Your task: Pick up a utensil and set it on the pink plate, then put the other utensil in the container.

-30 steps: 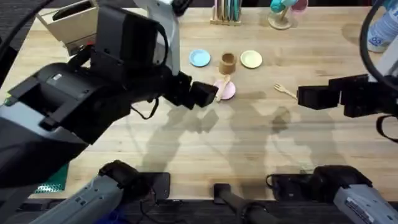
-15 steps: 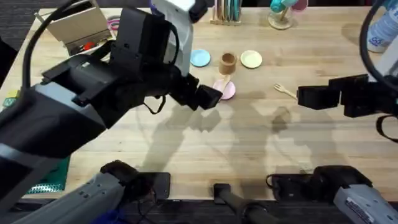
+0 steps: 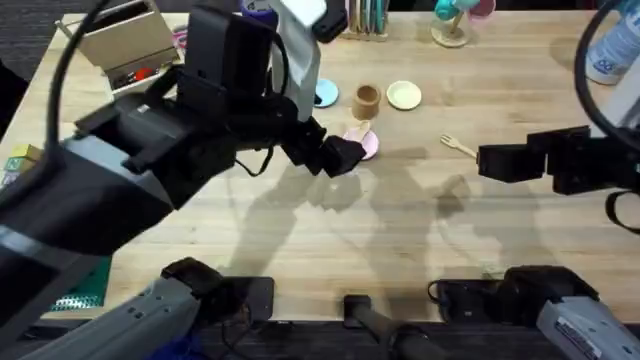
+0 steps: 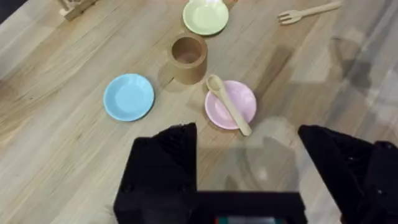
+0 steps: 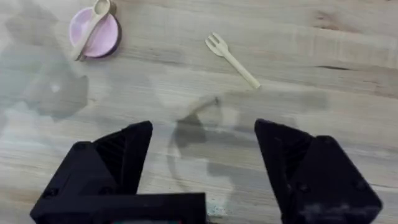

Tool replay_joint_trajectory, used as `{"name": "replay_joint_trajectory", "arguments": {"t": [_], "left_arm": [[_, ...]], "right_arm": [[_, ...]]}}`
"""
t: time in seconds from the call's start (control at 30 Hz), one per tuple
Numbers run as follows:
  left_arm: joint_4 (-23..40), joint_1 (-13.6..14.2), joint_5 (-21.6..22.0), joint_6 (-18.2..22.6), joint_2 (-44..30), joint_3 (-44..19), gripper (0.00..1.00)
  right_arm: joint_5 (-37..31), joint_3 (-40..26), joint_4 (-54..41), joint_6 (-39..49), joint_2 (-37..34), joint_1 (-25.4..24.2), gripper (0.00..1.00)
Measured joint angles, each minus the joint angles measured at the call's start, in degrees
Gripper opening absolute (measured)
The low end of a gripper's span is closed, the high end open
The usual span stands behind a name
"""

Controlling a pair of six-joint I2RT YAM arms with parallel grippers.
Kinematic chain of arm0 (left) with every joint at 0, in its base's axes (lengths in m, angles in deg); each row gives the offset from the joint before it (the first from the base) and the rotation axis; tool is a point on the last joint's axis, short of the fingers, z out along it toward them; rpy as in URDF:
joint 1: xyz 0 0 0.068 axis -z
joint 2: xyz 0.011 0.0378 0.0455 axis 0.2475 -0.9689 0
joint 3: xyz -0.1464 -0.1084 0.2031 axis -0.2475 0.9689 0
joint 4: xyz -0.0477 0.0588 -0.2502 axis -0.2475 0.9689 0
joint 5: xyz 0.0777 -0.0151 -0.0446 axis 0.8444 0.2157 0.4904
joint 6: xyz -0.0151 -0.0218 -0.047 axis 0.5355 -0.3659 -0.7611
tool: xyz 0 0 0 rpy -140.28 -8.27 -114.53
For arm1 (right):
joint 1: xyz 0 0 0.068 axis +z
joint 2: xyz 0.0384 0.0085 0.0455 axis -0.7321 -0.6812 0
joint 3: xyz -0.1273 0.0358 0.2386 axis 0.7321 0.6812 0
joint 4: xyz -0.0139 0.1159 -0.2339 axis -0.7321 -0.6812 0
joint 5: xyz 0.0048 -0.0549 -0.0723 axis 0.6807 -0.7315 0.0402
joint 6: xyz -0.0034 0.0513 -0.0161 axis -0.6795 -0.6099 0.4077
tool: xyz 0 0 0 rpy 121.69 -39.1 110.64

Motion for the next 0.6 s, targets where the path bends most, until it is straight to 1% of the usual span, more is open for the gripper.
{"name": "replay_joint_trajectory", "arguments": {"t": [0.07,0.1,0.23,0.4,0.47,0.6], "left_arm": [[-1.23,0.0,-0.38,0.19,0.0,1.29,0.995],[-1.67,0.0,-0.98,0.3,-0.02,3.12,0.995],[-2.1,0.0,-1.13,0.31,-0.02,3.16,0.995],[-2.13,0.0,-1.17,0.32,0.0,3.16,0.996],[-2.13,0.0,-1.15,0.32,0.0,3.16,0.996],[-2.13,0.0,-1.15,0.32,-0.02,3.16,0.997]], "right_arm": [[0.0,0.0,-0.19,0.32,0.0,0.0,0.997],[-0.48,-0.02,-0.22,2.38,-0.31,0.0,0.998],[-1.65,-0.22,-0.19,7.84,-3.06,0.0,0.996],[-2.36,-0.28,-0.15,19.81,-9.94,0.0,0.977],[-2.58,-0.28,-0.11,24.6,-12.94,0.0,0.993],[-2.82,-0.28,0.98,31.16,-19.01,-0.73,0.996]]}}
